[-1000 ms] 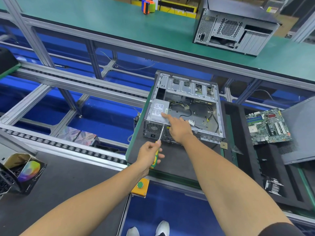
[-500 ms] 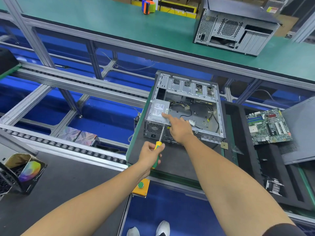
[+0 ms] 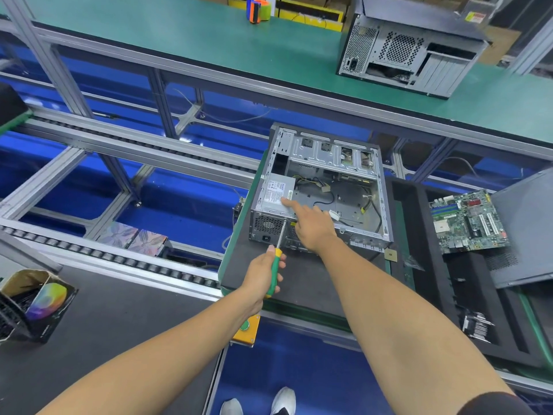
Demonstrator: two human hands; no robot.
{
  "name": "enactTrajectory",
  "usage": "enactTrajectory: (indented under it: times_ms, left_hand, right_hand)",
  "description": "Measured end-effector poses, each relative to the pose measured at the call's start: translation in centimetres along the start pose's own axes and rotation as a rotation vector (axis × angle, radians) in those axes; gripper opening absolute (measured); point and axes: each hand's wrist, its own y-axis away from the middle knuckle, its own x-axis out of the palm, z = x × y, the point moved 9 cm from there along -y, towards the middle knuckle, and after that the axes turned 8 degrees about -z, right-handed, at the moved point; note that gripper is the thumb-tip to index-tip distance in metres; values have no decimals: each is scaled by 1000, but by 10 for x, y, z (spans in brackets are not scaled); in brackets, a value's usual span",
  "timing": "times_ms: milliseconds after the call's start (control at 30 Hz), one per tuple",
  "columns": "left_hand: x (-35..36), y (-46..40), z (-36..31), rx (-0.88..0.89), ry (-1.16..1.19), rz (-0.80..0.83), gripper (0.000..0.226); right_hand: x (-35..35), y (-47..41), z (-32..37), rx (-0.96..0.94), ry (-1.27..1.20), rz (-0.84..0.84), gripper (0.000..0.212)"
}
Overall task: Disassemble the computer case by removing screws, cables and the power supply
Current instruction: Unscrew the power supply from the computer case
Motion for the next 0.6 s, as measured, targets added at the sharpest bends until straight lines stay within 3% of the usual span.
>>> enactTrajectory:
  times_ms: [300, 400, 600]
  left_hand:
    - [-11, -2, -9, 104, -4, 5, 36]
    - [-5, 3, -6, 50, 24, 79, 38]
    - [-5, 6, -3, -40, 9, 71, 49]
  right_hand:
    - [1, 0, 0, 15, -9, 4, 73]
    - [1, 0, 0, 19, -9, 10, 73]
    - [1, 1, 0, 8, -10, 10, 73]
